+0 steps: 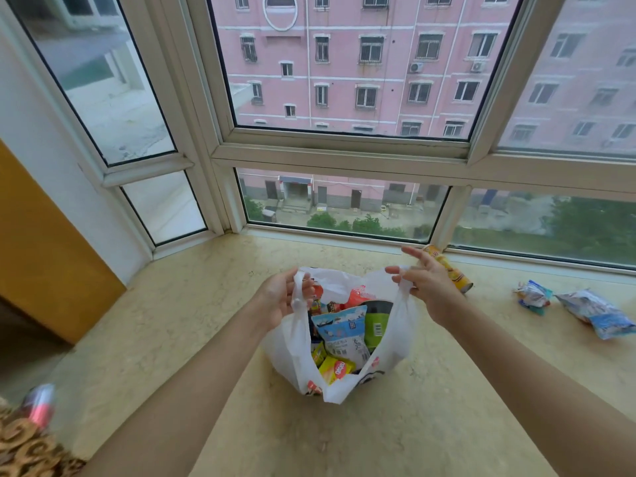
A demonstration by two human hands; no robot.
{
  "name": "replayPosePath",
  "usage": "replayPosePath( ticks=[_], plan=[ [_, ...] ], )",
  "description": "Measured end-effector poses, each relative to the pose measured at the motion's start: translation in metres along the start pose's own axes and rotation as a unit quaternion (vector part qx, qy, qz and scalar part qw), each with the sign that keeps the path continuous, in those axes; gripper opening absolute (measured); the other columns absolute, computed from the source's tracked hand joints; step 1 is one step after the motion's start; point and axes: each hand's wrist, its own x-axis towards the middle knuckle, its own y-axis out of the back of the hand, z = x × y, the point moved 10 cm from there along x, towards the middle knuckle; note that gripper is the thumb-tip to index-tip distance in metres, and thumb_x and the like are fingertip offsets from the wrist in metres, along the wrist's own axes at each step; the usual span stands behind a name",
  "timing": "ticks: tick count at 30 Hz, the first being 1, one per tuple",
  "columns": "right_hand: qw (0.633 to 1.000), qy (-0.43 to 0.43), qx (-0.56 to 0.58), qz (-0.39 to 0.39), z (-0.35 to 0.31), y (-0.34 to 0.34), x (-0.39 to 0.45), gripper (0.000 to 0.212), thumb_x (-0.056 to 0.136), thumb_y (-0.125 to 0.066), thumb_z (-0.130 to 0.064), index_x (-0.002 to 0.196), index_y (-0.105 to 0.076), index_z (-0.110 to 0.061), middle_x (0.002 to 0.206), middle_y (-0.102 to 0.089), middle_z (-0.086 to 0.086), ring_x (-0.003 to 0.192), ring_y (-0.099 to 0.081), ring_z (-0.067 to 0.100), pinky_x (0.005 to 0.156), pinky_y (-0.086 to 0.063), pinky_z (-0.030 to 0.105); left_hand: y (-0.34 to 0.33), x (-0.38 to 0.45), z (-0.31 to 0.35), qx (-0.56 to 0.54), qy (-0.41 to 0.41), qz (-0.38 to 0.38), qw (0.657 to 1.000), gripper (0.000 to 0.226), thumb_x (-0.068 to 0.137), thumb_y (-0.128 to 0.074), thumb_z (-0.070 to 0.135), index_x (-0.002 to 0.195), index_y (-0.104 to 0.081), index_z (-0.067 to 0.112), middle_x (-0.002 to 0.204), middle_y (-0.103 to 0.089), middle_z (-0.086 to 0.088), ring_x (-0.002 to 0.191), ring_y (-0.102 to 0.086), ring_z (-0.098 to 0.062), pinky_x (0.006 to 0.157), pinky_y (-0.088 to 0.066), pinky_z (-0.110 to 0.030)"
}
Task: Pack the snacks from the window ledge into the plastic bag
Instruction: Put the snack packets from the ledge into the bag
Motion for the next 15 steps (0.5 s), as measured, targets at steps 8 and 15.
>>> replayPosePath(
  ticks=[8,15],
  plan=[
    [0.998,0.059,-0.011,0.003,-0.025,0.019,0.005,0.070,0.083,-0.051,0.018,0.136,-0.043,-0.026,0.103,-0.071,0.014,0.081,-0.061,0.026,0.081,-0.051,0.041,-0.001,-0.002,0.040,0.010,-0.104,-0.065,0.992,0.031,0.104,-0.036,0.021,0.132,-0.048,0.019,0.095,-0.067,-0.006,0.060,-0.063,-0.017,0.060,-0.055,-0.033],
    [0.999,-0.030,0.004,-0.015,0.025,0.020,-0.008,0.052,0.087,-0.051,0.012,0.128,-0.051,-0.020,0.099,-0.073,0.009,0.082,-0.067,0.027,0.074,-0.055,0.039,0.006,0.000,-0.016,0.030,-0.055,-0.067,0.996,0.034,0.104,-0.036,0.023,0.137,-0.041,0.027,0.118,-0.069,-0.003,0.089,-0.071,-0.027,0.097,-0.048,-0.050]
  ],
)
